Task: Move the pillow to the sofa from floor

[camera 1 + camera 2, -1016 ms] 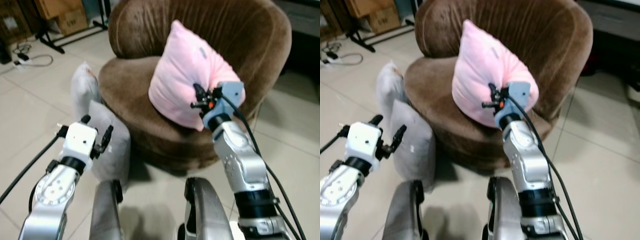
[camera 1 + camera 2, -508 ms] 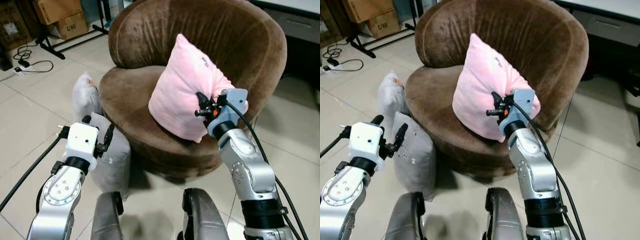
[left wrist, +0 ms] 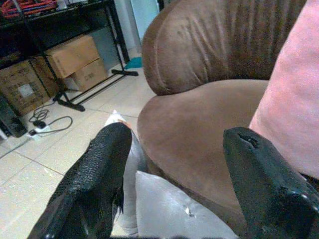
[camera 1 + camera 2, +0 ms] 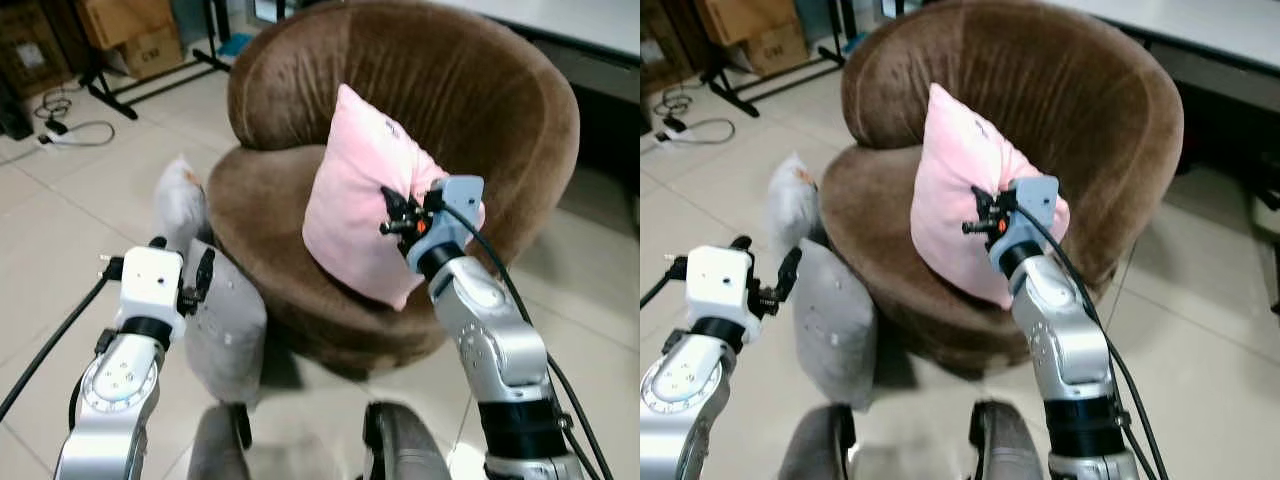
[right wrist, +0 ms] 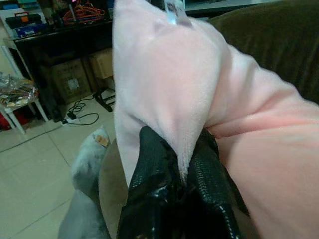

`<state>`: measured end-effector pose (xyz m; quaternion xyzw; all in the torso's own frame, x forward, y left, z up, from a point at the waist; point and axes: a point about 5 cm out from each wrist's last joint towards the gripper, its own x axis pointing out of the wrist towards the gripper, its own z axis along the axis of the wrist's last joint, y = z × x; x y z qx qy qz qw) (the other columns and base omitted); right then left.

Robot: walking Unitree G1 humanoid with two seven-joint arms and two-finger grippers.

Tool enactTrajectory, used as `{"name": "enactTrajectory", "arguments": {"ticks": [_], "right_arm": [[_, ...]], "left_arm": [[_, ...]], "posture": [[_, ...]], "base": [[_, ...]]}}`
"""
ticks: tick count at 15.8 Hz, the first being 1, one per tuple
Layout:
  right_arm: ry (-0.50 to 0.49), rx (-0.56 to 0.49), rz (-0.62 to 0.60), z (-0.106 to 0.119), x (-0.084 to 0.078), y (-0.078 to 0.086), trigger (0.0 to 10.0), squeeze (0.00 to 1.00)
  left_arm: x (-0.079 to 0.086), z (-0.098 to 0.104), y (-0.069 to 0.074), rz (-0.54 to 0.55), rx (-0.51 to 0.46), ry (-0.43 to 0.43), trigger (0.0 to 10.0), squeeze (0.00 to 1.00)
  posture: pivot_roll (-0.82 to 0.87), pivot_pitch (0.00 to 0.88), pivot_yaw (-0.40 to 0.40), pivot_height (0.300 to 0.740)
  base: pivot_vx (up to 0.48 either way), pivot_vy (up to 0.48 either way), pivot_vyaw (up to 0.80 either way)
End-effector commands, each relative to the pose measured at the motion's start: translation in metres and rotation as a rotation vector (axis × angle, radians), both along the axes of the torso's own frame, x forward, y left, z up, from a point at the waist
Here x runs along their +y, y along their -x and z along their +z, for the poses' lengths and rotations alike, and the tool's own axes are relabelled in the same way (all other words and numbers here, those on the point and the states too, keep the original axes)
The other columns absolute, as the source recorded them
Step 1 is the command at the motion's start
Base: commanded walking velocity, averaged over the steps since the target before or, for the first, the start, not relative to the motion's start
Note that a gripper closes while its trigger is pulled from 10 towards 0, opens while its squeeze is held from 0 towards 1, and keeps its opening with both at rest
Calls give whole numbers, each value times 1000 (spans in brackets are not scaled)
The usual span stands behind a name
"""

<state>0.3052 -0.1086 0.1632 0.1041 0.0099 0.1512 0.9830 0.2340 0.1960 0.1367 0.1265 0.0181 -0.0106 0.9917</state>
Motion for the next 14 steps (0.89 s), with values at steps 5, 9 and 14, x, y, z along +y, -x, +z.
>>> {"name": "enactTrajectory", "arguments": {"ticks": [5, 9, 14], "right_arm": [[-21, -36, 10, 12, 0, 2, 10000, 0], [-34, -17, -12, 10, 0, 5, 10000, 0], [-21, -55, -41, 15, -4, 8, 10000, 0]], "left_arm": [[-3, 7, -1, -6, -18, -9, 10000, 0], [1, 8, -5, -13, -13, -14, 10000, 0], [-2, 12, -12, -17, -39, -6, 10000, 0]], "posture": [[-42, 0, -48, 722], [-59, 0, -14, 740], [-77, 0, -7, 740]], "base": [[0, 0, 0], [0, 0, 0], [0, 0, 0]]}}
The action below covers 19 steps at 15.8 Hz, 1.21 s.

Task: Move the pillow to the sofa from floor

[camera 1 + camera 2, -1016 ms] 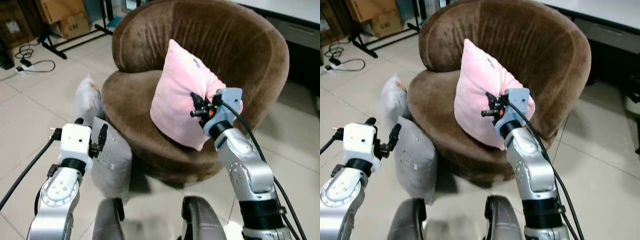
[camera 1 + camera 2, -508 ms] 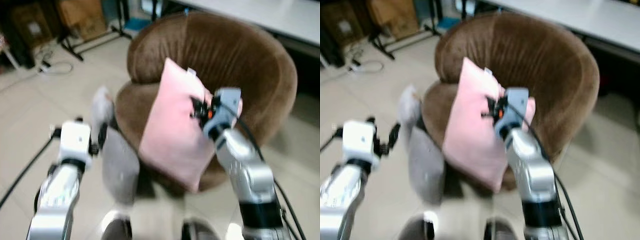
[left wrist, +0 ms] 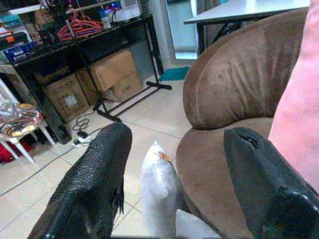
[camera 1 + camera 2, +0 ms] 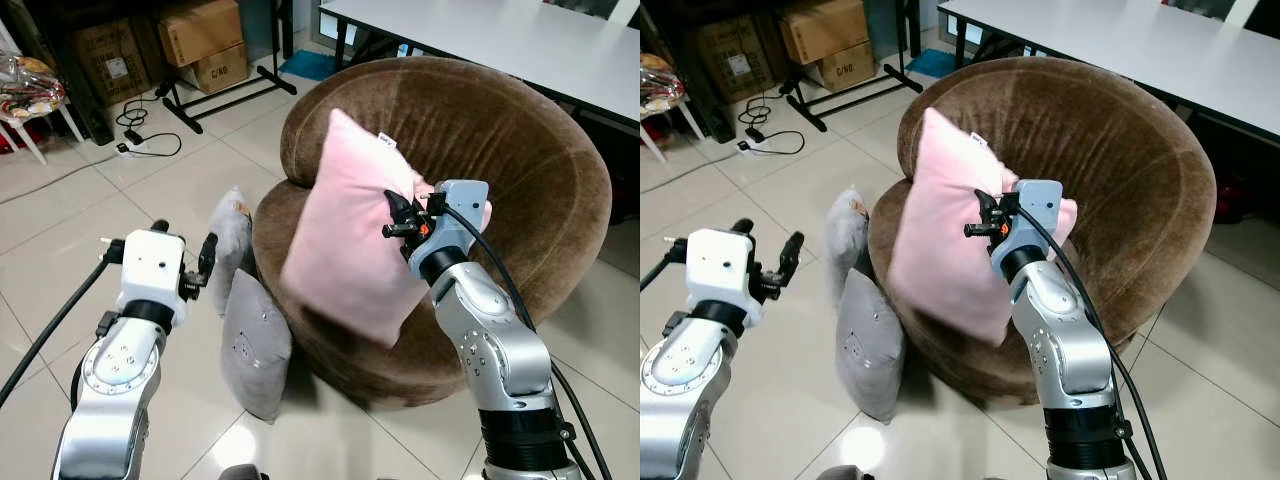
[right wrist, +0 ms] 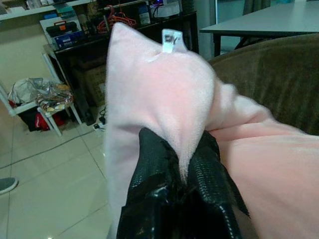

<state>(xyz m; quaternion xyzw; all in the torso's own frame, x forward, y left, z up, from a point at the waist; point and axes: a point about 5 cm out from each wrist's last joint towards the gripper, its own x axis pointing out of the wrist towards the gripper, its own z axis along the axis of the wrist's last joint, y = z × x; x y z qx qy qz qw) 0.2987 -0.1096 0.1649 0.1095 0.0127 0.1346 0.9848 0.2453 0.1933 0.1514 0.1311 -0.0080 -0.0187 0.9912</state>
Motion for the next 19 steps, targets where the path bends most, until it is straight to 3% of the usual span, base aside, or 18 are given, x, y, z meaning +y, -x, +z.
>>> {"name": "enactTrajectory", "arguments": {"ticks": [1, 10, 19], "right_arm": [[-13, -67, -7, 14, -3, 2, 10000, 0], [-27, -66, -10, 15, 1, 1, 10000, 0], [-10, -91, -20, 23, 3, -2, 10000, 0]], "left_arm": [[0, -2, 0, 7, 10, 2, 10000, 0], [2, -1, 1, 12, 4, -8, 10000, 0], [-1, 0, 0, 1, -5, -3, 10000, 0]], "posture": [[-77, 0, -9, 740], [-66, 0, -16, 740], [-81, 0, -4, 740]], "base": [[0, -330, 0], [0, -474, 0], [0, 0, 0]]}}
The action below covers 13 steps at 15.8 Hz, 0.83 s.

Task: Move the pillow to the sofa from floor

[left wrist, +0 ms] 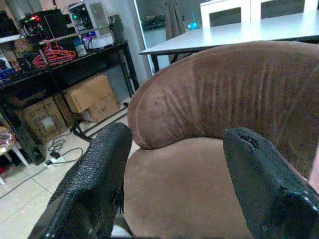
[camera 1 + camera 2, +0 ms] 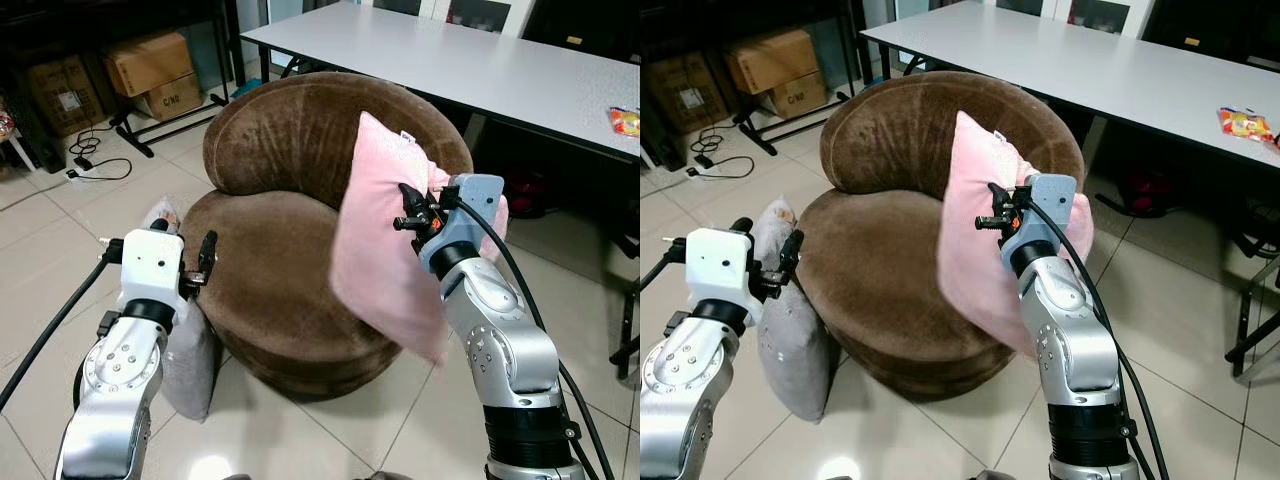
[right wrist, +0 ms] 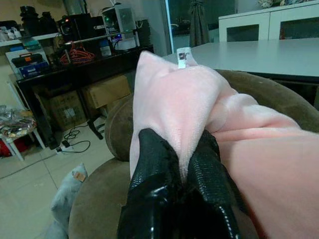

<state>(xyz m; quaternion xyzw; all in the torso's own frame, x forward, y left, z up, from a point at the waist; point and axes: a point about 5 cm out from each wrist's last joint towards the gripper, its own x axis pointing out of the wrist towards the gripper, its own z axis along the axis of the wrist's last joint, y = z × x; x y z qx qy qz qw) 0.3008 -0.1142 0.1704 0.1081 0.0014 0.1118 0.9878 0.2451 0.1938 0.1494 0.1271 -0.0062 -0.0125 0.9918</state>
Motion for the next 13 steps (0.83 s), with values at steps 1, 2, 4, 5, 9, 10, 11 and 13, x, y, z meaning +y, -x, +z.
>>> {"name": "enactTrajectory", "arguments": {"ticks": [1, 2, 4, 5, 9, 10, 11, 13], "right_arm": [[-8, -73, 29, 18, 8, 1, 10000, 0], [-5, -69, 26, 15, 9, 3, 10000, 0], [-8, -56, 15, 9, 8, 5, 10000, 0], [-10, -52, 12, 7, 8, 6, 10000, 0], [6, -51, 37, 5, 10, 4, 10000, 0], [22, -56, 47, 5, 11, 4, 10000, 0], [39, -54, 59, 4, 13, 4, 10000, 0], [46, -50, 76, 2, 16, 4, 10000, 0]], "left_arm": [[-2, 2, 0, -16, -7, -15, 10000, 0], [-2, 2, 1, -28, -7, -20, 10000, 0], [-1, 0, 3, -51, -3, -37, 10000, 0], [0, 0, 3, -49, -4, -40, 10000, 0], [5, -1, 8, -33, -6, -30, 10000, 0], [4, -2, 9, -34, -6, -28, 10000, 0], [3, -2, 10, -37, -6, -26, 10000, 0], [2, -3, 12, -39, -6, -27, 10000, 0]], "posture": [[-81, 0, -4, 740], [-71, 0, 4, 740], [-58, 0, 6, 740], [-55, 0, 3, 740], [-47, 0, -7, 740], [-45, 0, -10, 740], [-42, 0, -12, 740], [-41, 0, -12, 740]], "base": [[0, 0, 0], [0, 0, 0], [141, 0, 0], [296, 0, 0], [346, 0, 0], [401, 0, 0], [428, 0, 800], [428, 0, 800]]}}
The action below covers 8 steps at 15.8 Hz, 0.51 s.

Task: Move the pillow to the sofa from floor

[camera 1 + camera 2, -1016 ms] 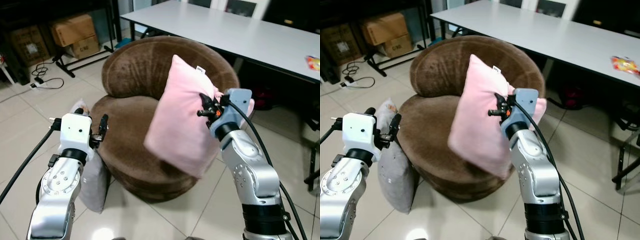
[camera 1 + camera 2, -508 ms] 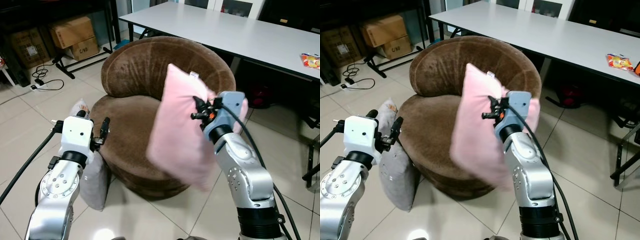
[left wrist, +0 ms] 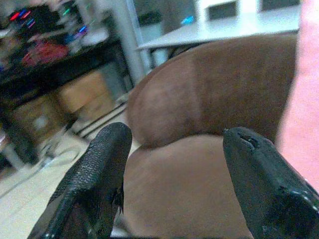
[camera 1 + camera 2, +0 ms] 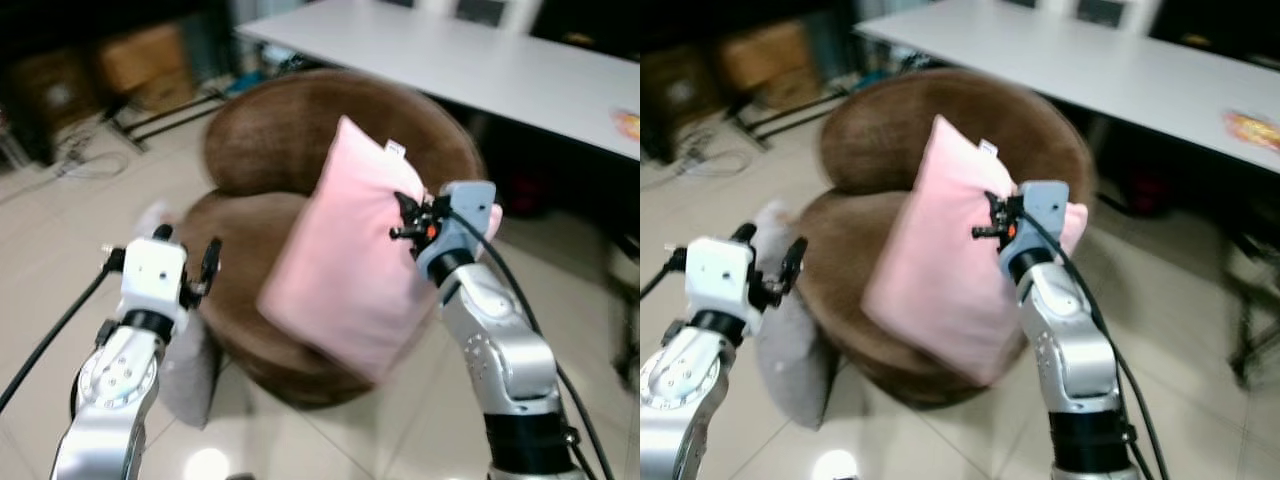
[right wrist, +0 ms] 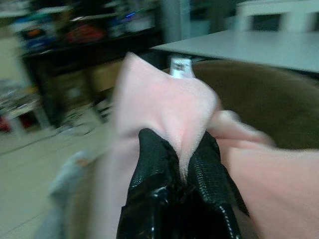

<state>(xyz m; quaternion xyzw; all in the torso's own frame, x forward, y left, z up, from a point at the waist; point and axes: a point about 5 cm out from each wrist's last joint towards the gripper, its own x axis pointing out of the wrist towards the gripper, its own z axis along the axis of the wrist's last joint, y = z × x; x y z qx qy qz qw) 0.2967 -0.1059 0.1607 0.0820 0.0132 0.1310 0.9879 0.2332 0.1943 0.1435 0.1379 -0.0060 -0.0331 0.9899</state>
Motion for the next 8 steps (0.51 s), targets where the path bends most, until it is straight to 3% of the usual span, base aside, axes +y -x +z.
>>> {"name": "enactTrajectory", "arguments": {"ticks": [1, 8], "right_arm": [[-8, -61, 44, 12, 9, 0, 10000, 0], [-12, -62, 99, 12, 16, 2, 10000, 0]], "left_arm": [[2, 3, 0, 1, -11, -6, 10000, 0], [1, 2, 1, -7, -8, -11, 10000, 0]], "posture": [[-41, 0, -13, 740], [-43, 0, -11, 740]], "base": [[424, 0, 800], [423, 0, 0]]}}
